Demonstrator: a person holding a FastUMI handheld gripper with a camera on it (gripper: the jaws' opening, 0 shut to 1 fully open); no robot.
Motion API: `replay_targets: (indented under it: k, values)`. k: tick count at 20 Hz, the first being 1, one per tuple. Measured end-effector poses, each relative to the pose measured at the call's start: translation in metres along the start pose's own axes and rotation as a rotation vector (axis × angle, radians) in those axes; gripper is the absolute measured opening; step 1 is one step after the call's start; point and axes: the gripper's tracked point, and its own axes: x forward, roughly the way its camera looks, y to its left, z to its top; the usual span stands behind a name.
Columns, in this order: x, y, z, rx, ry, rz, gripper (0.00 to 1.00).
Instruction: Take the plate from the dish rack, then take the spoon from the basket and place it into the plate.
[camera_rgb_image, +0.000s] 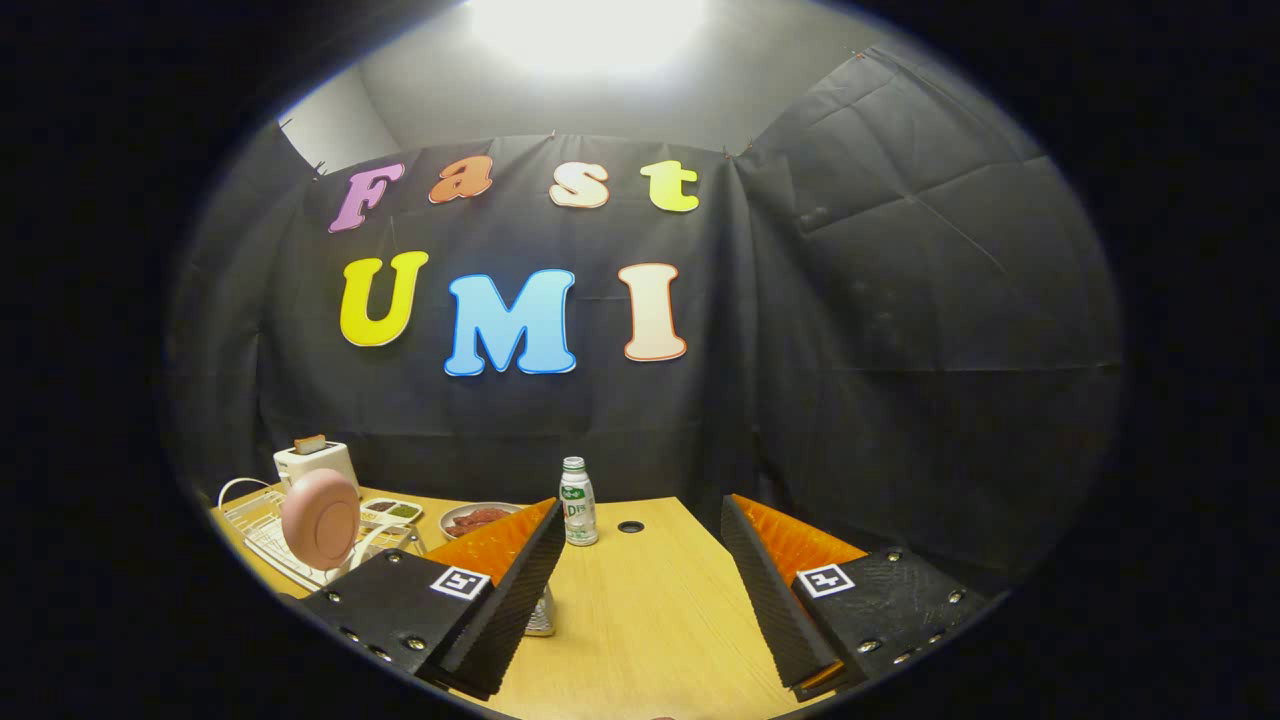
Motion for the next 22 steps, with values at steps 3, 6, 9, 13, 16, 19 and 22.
replay_targets:
  k: [3,6,9,13,16,19,22]
  values:
    - [-0.011,0.038,0.018,0.002,-0.009,0.047,0.96]
    - [-0.017,0.082,0.027,-0.006,-0.005,0.116,0.96]
    - [-0.021,0.127,0.025,-0.002,0.020,0.190,0.96]
    - [-0.021,0.179,0.033,-0.011,0.021,0.280,0.96]
    - [-0.018,0.209,0.041,-0.022,0.017,0.337,0.96]
    - [-0.010,0.230,0.049,-0.022,0.006,0.366,0.96]
    - [-0.001,0.246,0.057,-0.029,-0.012,0.385,0.96]
